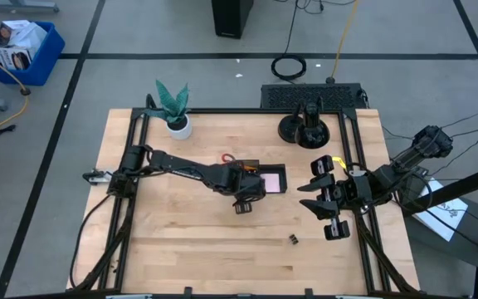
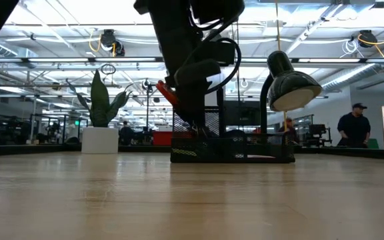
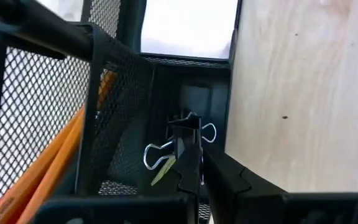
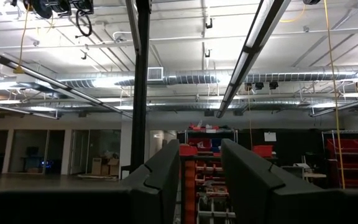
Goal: Pick and place office supplies into organizer
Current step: Put the left black binder clip into the desk organizer
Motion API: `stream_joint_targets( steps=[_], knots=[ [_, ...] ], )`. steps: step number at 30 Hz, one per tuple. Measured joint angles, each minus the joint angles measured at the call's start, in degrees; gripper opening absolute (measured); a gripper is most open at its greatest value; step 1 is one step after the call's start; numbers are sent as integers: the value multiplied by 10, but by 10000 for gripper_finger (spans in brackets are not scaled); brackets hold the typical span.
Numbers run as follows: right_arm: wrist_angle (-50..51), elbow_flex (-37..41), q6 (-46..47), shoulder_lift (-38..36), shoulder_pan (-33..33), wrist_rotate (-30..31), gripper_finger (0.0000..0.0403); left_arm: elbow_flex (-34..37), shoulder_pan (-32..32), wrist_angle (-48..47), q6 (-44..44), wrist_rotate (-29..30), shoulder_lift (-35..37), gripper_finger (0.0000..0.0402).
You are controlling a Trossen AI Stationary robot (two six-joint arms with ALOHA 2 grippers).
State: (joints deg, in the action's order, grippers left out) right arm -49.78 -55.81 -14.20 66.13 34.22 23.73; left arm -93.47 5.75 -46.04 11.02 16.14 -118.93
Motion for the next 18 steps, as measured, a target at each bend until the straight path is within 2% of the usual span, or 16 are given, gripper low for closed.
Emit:
stream_joint_targets(
  steps=[13, 18],
  knots=[
    [0, 0, 0, 0, 0, 0, 109, 0, -9, -3, 2, -26, 0, 23],
    [0, 0, 0, 0, 0, 0, 109, 0, -13, -6, 14, -26, 0, 45]
  ],
)
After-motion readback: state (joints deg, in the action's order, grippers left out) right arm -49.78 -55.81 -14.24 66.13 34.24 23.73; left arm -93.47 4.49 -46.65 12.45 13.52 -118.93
